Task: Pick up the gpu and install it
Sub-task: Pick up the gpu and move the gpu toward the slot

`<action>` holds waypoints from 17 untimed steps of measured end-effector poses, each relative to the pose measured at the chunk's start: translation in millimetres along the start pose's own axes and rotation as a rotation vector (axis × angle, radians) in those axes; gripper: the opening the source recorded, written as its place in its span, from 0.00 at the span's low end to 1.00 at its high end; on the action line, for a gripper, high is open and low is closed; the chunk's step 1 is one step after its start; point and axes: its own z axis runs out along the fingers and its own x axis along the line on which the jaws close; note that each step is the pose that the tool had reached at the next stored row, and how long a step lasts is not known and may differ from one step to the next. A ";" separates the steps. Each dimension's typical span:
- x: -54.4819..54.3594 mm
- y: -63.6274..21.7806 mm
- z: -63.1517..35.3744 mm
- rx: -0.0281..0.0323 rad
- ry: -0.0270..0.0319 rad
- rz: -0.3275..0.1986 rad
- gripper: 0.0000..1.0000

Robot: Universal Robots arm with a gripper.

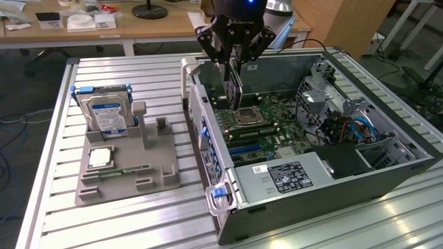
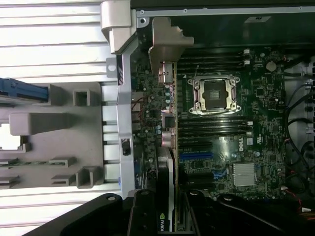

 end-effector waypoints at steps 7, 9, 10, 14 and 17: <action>-10.3 0.9 0.3 0.0000 0.0000 0.000 0.27; -12.1 1.0 0.3 0.0000 0.0000 0.000 0.27; -12.4 1.0 0.3 0.0001 0.0000 0.000 0.27; -12.5 1.1 0.3 0.0000 -0.0001 0.000 0.27; -12.6 1.1 0.3 0.0000 0.0000 0.000 0.27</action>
